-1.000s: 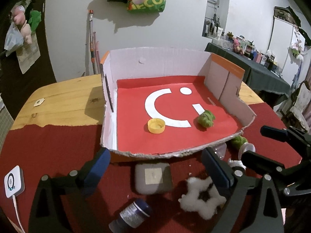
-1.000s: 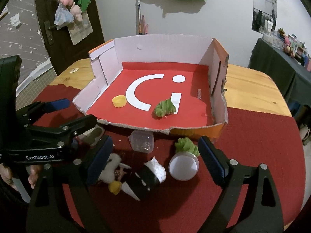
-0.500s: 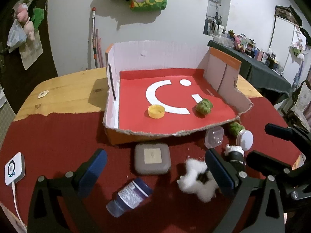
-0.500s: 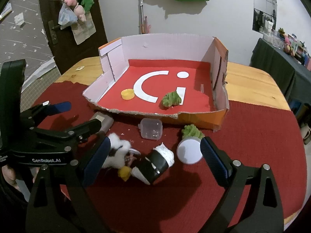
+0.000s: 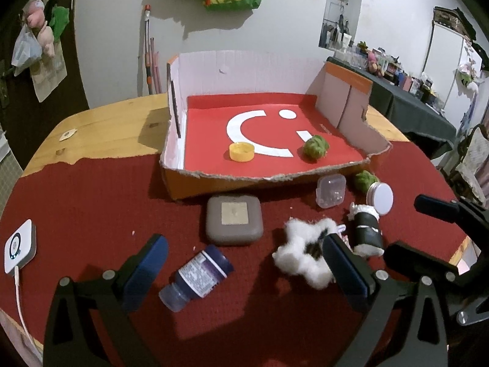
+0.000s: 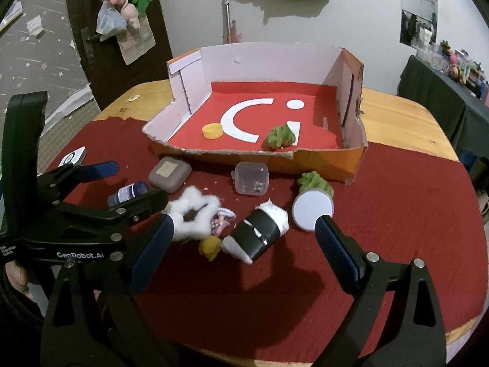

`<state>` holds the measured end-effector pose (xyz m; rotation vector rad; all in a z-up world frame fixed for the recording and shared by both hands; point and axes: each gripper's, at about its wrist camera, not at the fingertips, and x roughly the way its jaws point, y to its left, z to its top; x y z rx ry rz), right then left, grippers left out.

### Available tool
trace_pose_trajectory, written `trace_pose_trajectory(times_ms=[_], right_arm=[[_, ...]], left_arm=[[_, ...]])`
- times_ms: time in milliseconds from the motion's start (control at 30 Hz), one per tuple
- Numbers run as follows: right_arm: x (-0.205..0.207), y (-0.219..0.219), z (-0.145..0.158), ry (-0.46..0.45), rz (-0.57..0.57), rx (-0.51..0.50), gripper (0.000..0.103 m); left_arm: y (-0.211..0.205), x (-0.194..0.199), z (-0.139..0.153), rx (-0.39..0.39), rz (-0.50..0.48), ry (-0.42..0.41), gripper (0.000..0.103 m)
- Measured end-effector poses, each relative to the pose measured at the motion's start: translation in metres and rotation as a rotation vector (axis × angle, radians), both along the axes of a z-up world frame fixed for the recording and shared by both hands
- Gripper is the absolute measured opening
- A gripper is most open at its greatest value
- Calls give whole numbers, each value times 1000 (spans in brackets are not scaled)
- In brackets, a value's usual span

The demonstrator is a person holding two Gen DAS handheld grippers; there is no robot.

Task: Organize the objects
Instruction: 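Move both grippers back toward the remaining objects on the table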

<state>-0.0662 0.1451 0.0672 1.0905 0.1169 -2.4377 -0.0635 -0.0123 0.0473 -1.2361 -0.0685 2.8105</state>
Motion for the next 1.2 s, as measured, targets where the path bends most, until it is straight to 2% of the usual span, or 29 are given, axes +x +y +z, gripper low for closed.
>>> trace_pose_trajectory(times_ms=[867, 967, 1100, 1200], right_arm=[[21, -20, -27, -67, 79, -10, 94], [22, -24, -28, -73, 100, -5, 84], [21, -25, -34, -103, 112, -20, 61], [18, -25, -40, -124, 114, -32, 57]], left_arm=[[-31, 16, -25, 37, 65, -68, 103], [-34, 16, -26, 40, 76, -69, 103], [-35, 16, -26, 34, 79, -63, 103], [-37, 15, -27, 33, 79, -60, 99]])
